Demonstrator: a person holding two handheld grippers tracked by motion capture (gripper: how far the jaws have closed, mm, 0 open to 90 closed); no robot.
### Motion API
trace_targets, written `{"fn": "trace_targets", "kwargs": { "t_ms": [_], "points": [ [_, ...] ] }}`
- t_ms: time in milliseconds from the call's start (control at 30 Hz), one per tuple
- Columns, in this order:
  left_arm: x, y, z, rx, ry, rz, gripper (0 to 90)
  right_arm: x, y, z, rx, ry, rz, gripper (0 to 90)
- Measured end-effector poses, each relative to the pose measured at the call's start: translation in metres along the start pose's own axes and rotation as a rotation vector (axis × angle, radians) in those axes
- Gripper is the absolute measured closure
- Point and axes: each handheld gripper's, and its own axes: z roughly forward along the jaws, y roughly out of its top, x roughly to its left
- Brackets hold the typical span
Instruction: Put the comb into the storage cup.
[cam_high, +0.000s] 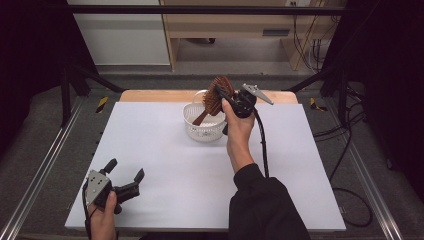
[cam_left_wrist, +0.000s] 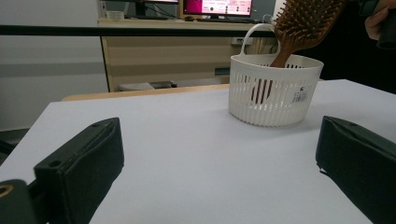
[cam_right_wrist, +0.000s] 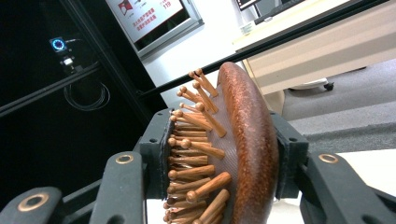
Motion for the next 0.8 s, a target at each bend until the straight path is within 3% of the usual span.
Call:
{"fn": "trace_targets", "kwargs": {
  "t_ms": [800],
  "points": [
    [0.0018, 0.0005, -0.0006, -0.01, -0.004, 0.004, 1.1, -0.0059, -0.0103, 0.0007, 0.0, -0.005, 0.023, 50.4]
  ]
}}
